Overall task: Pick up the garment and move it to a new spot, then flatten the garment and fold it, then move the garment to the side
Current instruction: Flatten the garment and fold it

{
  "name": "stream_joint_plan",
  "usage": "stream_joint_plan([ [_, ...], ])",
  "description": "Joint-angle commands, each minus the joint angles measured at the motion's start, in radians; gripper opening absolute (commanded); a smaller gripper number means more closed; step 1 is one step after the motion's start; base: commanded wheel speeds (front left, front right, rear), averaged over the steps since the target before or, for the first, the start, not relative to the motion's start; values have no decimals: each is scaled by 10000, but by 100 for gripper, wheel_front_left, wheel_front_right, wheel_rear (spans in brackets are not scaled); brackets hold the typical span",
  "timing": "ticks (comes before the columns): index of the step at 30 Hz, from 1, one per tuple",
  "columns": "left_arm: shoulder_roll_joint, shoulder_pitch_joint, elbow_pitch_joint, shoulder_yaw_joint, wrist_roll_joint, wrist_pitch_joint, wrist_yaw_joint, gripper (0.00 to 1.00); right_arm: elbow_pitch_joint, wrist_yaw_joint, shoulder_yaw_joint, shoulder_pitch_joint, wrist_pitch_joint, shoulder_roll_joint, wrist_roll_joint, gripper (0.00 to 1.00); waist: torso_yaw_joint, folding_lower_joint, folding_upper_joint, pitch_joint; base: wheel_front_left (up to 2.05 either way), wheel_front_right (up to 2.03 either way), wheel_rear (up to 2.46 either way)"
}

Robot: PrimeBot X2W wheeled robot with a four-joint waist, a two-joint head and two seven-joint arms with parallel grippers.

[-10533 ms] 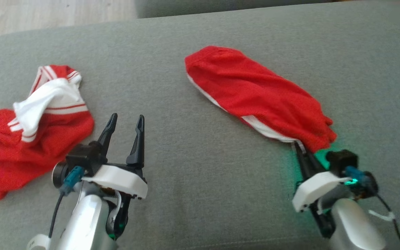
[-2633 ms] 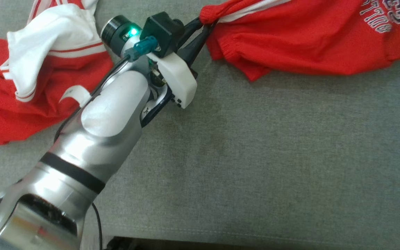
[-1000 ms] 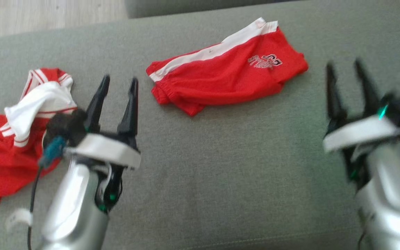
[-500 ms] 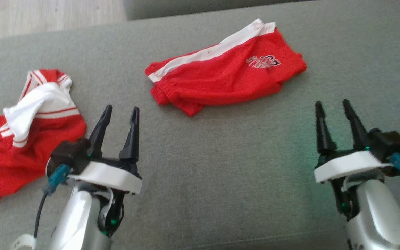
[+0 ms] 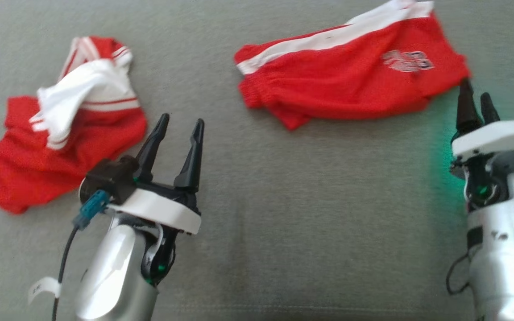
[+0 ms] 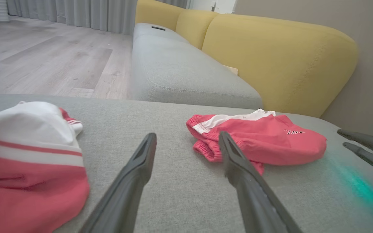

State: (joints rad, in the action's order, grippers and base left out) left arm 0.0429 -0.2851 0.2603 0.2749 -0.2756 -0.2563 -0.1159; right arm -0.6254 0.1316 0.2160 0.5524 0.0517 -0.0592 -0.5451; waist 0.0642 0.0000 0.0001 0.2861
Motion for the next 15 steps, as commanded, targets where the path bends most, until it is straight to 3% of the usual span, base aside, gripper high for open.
stream_joint_plan([
  [1,76,-440,-296,-205,-71,-55,-39,100,-16,-9,26,550,166,86,-73,100,532,0,-1,359,0,0,0],
  [8,75,-618,-417,180,-361,-55,91,100,-1959,-9,1588,1916,1081,-113,419,100,1360,0,-1,735,0,0,0],
  [15,75,-852,-567,525,-683,-55,238,100,-3313,-9,2312,3190,1815,-632,1440,100,1966,0,-1,1153,0,0,0],
])
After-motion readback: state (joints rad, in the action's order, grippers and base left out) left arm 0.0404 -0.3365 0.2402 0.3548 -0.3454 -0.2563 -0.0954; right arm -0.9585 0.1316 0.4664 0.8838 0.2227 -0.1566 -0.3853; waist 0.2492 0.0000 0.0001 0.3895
